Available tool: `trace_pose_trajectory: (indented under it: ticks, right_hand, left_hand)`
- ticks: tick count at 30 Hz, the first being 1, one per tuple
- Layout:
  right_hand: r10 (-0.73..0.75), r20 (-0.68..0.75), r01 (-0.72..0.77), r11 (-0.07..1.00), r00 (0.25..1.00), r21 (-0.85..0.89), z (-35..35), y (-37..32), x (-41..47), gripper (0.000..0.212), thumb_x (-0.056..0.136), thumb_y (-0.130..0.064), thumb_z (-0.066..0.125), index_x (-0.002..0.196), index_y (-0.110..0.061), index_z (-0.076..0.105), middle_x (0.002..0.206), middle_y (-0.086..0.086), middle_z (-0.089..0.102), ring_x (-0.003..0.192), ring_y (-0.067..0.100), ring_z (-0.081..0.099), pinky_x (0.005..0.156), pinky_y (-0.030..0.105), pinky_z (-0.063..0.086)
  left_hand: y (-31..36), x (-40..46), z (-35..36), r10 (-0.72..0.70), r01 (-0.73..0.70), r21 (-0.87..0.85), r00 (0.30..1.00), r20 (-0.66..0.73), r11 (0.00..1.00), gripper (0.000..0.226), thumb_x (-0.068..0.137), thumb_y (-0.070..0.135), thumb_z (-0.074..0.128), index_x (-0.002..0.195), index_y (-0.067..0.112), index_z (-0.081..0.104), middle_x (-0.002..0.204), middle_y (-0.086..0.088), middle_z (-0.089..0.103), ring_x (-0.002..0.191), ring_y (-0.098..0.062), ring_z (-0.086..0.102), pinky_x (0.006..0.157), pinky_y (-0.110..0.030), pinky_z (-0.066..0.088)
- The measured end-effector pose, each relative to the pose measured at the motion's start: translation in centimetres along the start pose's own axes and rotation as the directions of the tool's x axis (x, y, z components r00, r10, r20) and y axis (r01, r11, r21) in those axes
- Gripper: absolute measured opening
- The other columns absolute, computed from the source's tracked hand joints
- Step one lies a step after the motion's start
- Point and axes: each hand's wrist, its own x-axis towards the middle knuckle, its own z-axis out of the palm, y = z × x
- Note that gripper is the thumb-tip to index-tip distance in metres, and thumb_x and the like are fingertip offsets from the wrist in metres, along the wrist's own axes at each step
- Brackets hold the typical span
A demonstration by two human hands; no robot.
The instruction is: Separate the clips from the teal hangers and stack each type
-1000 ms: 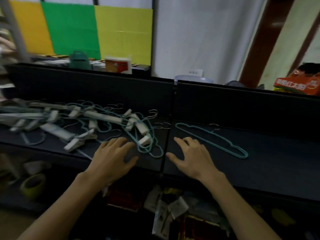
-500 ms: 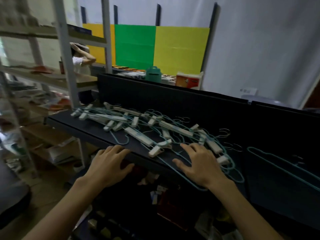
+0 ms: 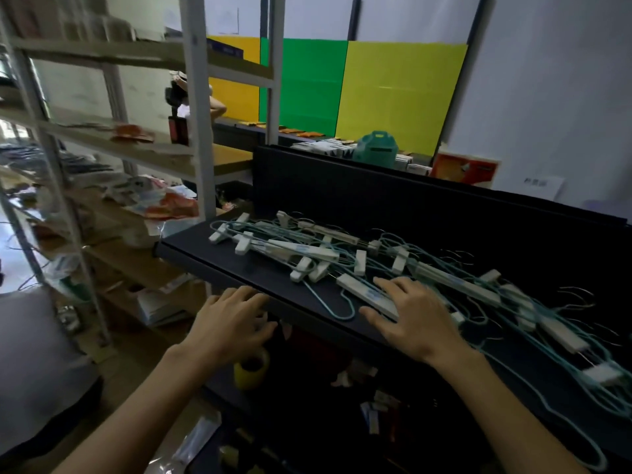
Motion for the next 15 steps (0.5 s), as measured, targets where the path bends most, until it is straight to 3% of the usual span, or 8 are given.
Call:
trace_pose_trajectory:
  ticks: [8, 12, 15]
  right_hand:
    - [0.005, -0.032, -0.006, 1.0, 0.999, -0.014, 1.3, 0.5, 7.5, 0.071, 0.085, -0.067, 0.04, 0.141, -0.023, 0.037, 0.13, -0.001, 0.047, 0.122, 0.019, 0.042, 0.101, 0.035, 0.036]
    - [0.003, -0.059, -0.002, 1.0, 0.998, 0.006, 1.6, 0.3, 11.8, 0.071, 0.085, -0.066, 0.042, 0.141, -0.022, 0.037, 0.129, 0.0, 0.048, 0.119, 0.02, 0.043, 0.098, 0.035, 0.038]
    - [0.004, -0.054, -0.003, 1.0, 0.999, 0.011, 1.9, 0.6, 14.2, 0.071, 0.085, -0.066, 0.042, 0.141, -0.022, 0.038, 0.129, 0.0, 0.048, 0.119, 0.019, 0.043, 0.098, 0.036, 0.039]
  left_hand:
    - [-4.2, 7.3, 1.3, 0.039, -0.039, 0.011, 0.999, -0.022, 0.999, 0.055, 0.089, 0.061, 0.039, 0.136, 0.031, 0.038, 0.135, 0.006, 0.04, 0.126, -0.019, 0.036, 0.097, -0.035, 0.033]
    - [-5.3, 11.9, 0.5, 0.082, -0.082, 0.006, 0.991, -0.103, 0.997, 0.053, 0.087, 0.06, 0.044, 0.13, 0.03, 0.047, 0.13, 0.007, 0.048, 0.124, -0.018, 0.041, 0.097, -0.036, 0.035]
    - [-6.4, 14.7, -0.2, 0.126, -0.124, 0.017, 0.981, -0.145, 0.992, 0.06, 0.081, 0.068, 0.034, 0.124, 0.031, 0.054, 0.124, 0.007, 0.053, 0.119, -0.018, 0.046, 0.096, -0.036, 0.036]
